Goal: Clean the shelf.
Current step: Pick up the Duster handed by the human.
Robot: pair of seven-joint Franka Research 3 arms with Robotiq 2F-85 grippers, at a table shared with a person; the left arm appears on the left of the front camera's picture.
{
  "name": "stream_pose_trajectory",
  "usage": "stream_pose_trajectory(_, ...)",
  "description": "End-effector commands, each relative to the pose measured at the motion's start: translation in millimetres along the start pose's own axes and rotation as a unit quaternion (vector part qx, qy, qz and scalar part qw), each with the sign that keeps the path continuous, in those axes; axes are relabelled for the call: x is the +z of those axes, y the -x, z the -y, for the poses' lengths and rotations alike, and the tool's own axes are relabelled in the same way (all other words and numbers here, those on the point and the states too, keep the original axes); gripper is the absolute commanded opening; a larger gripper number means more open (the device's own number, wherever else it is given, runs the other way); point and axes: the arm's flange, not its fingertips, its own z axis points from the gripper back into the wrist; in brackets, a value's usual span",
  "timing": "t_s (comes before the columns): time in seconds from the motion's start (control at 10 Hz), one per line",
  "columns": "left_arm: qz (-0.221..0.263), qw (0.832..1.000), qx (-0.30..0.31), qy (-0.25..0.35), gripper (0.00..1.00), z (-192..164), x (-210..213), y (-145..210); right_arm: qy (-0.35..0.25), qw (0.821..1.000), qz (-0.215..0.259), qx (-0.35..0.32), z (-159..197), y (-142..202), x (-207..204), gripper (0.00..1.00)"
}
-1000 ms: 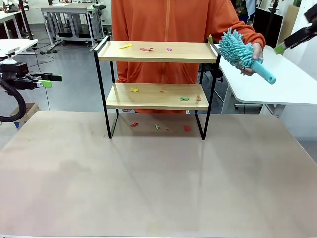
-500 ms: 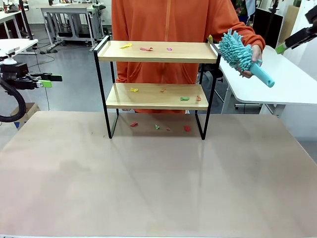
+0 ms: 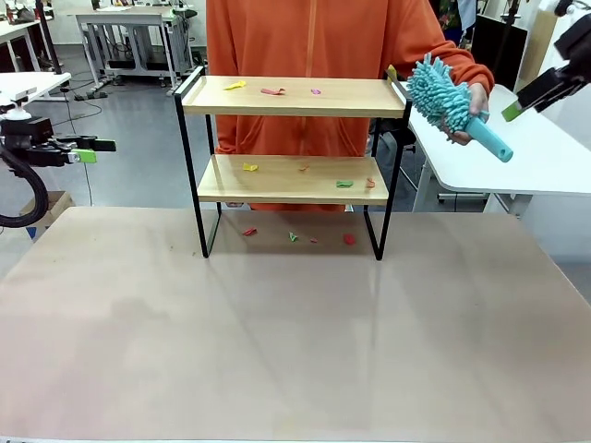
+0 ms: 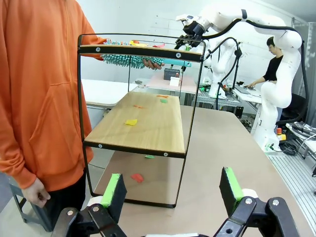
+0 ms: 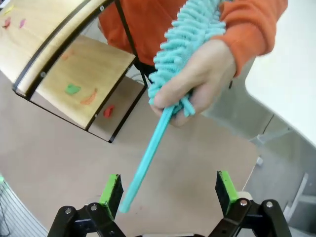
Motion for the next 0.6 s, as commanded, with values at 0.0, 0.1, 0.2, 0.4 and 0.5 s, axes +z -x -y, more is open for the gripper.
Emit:
stream_pose_trajectory(0.0,-0.004,1.000,-0.009,0.002,1.00,1.1,0.9,0.5,0.022,0.999,-0.002,-0.031,-20.5,6.9,-11.6,1.00)
stream_pose_trajectory(0.1,-0.004,1.000,-0.009,0.002,1.00,1.1,0.9,0.5,0.018,0.999,0.006,-0.040,-24.1,9.3,-19.0,1.00)
stream_pose_trajectory(0.2,-0.004,1.000,-0.009,0.002,1.00,1.1,0.9,0.5,0.012,0.999,0.009,-0.047,-28.2,11.2,-23.3,1.00)
stream_pose_trajectory(0.4,-0.004,1.000,-0.009,0.002,1.00,1.1,0.9,0.5,0.017,0.999,0.001,-0.048,-34.6,11.7,-31.5,1.00)
stream_pose_trajectory(0.5,-0.004,1.000,-0.009,0.002,1.00,1.1,0.9,0.5,0.026,0.998,-0.002,-0.050,-36.7,12.2,-35.2,1.00)
